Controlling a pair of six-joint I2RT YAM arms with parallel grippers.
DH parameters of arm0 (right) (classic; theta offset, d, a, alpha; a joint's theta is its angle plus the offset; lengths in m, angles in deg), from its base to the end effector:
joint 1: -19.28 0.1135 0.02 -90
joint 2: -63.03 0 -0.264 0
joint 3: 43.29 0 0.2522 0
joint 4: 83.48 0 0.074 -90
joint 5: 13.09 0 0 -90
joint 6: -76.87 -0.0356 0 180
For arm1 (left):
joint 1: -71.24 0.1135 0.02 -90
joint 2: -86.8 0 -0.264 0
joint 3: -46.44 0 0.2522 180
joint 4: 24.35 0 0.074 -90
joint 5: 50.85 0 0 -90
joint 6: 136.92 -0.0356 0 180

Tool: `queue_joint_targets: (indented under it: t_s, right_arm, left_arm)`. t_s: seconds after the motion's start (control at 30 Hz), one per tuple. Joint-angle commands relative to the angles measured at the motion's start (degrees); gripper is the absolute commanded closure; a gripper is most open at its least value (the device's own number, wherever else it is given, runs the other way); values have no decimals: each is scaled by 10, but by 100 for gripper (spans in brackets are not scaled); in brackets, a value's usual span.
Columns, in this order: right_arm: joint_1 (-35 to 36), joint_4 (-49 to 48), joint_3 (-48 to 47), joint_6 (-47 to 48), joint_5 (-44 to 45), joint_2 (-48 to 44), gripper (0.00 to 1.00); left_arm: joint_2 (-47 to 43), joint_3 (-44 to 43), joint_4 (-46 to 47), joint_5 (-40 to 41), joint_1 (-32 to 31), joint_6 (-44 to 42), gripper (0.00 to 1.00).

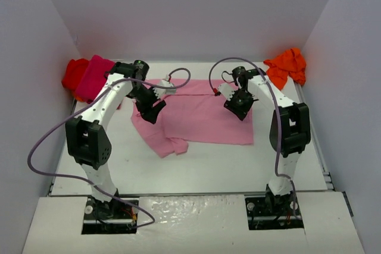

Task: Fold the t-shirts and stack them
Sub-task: Fold the flattened tshirt in 1/3 of the way

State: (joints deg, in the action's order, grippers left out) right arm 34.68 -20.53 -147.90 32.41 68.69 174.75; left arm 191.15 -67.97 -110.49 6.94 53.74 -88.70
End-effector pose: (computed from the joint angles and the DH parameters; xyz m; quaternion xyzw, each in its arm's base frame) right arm 0.3893 0.1125 0.2249 -0.5088 0.8404 0.0233 0.1851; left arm 0.3365 -0.1260 0.3123 0.5009 0.8123 -0.2447 0.1717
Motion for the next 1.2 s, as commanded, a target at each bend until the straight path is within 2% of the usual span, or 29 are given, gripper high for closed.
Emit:
queue_joint_targets:
  t_s: [0.0, 0.07, 0.13, 0.2, 0.4, 0.8, 0.83, 0.87, 0.9, 0.93, 0.97, 1.07, 1.17]
  right_arm:
    - [6, 28, 26, -2, -27, -26, 62]
    - [-1, 22, 25, -9, -22, -7, 63]
    - [-12, -4, 21, -36, 18, 3, 65]
    - [-28, -38, 7, -65, 63, 9, 63]
    - [-137, -62, -112, -127, 60, 45, 64]
    - [-139, -69, -74, -142, 35, -6, 64]
    - [-137, -70, -71, -143, 34, -12, 64]
    - [-135, -71, -67, -145, 32, -21, 64]
    - [-135, -73, -65, -146, 29, -27, 64]
    - [-132, -73, -61, -148, 27, -31, 63]
    - [-129, -74, -56, -149, 25, -34, 63]
    - [-119, -72, -31, -145, 21, -42, 63]
    - [-84, -64, 31, -125, 24, -40, 67]
  left_arm:
    - [-66, 96, -34, 48, -67, -49, 46]
    - [-84, 145, 2, 65, -98, -38, 46]
    - [-100, 193, 45, 104, -140, -14, 46]
    - [-102, 210, 60, 109, -155, -1, 46]
    - [-114, 300, 165, 189, -238, 31, 45]
    - [-105, 403, 326, 263, -257, 49, 46]
    - [-102, 411, 344, 272, -257, 52, 50]
    - [-97, 421, 365, 281, -256, 57, 62]
    - [-90, 425, 374, 282, -256, 58, 81]
    - [-83, 430, 386, 289, -256, 59, 95]
    - [-77, 434, 393, 291, -257, 59, 100]
    - [-77, 438, 380, 285, -257, 56, 100]
    - [-124, 447, 352, 271, -257, 48, 100]
